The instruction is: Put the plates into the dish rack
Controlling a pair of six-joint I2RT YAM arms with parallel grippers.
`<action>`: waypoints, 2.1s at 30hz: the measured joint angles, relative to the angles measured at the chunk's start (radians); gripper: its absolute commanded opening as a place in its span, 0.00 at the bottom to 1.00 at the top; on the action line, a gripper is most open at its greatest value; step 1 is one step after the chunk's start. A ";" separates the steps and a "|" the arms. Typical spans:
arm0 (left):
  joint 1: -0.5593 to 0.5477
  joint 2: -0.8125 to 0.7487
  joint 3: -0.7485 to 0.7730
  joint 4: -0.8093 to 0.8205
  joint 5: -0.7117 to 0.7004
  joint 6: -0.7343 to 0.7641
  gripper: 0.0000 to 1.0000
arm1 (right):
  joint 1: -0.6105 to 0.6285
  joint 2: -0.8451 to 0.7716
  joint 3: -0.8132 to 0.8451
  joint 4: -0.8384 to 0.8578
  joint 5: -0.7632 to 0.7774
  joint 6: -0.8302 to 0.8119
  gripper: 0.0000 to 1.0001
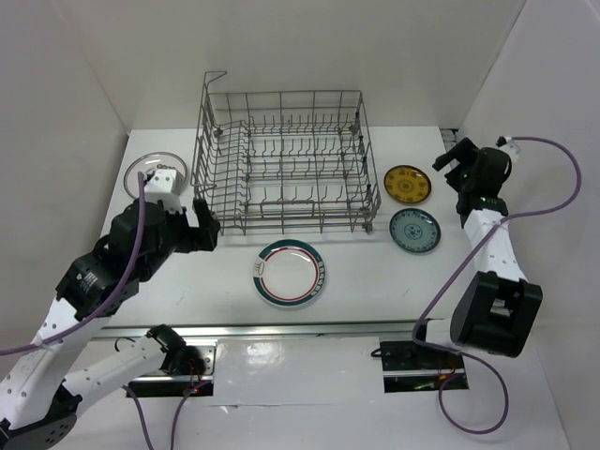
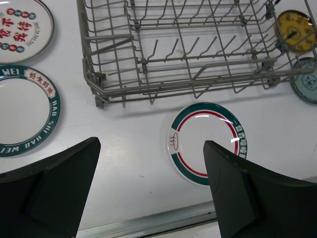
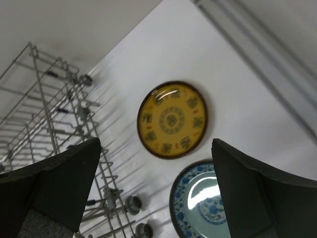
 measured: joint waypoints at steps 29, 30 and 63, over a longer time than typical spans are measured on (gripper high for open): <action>-0.032 -0.216 -0.229 0.110 0.250 0.005 0.99 | 0.186 0.391 -0.036 0.249 0.207 -0.054 0.95; -0.034 -0.216 -0.229 0.110 0.251 0.005 0.99 | 0.185 0.395 -0.035 0.252 0.213 -0.054 0.94; -0.055 -0.227 -0.229 0.117 0.262 0.005 0.99 | 0.058 0.583 -0.081 0.442 0.040 -0.057 0.77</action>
